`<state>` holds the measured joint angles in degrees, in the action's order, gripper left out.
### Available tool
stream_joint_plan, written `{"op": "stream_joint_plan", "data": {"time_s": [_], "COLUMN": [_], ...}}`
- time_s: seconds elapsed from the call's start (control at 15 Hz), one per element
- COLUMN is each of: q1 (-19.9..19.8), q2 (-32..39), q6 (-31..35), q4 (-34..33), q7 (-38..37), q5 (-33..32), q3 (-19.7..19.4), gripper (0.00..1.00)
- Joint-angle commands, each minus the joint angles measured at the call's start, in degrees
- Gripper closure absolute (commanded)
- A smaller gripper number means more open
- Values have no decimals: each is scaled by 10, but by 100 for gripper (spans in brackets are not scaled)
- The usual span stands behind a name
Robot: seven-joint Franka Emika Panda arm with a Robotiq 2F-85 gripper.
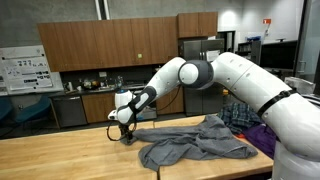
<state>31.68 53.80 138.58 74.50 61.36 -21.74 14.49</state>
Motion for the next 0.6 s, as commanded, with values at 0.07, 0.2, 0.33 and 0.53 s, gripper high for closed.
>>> {"op": "stream_joint_plan", "data": {"time_s": [0.07, 0.2, 0.33, 0.53], "q1": [14, 21, 29, 43], "q2": [31, 41, 49, 62], "q6": [-13, -20, -30, -50], "q4": [-51, -70, -89, -119], "q7": [-13, -12, -10, -8], "q5": [-13, -16, -20, -25], "q3": [-17, -24, -29, -39], "gripper": [8, 10, 12, 15]}}
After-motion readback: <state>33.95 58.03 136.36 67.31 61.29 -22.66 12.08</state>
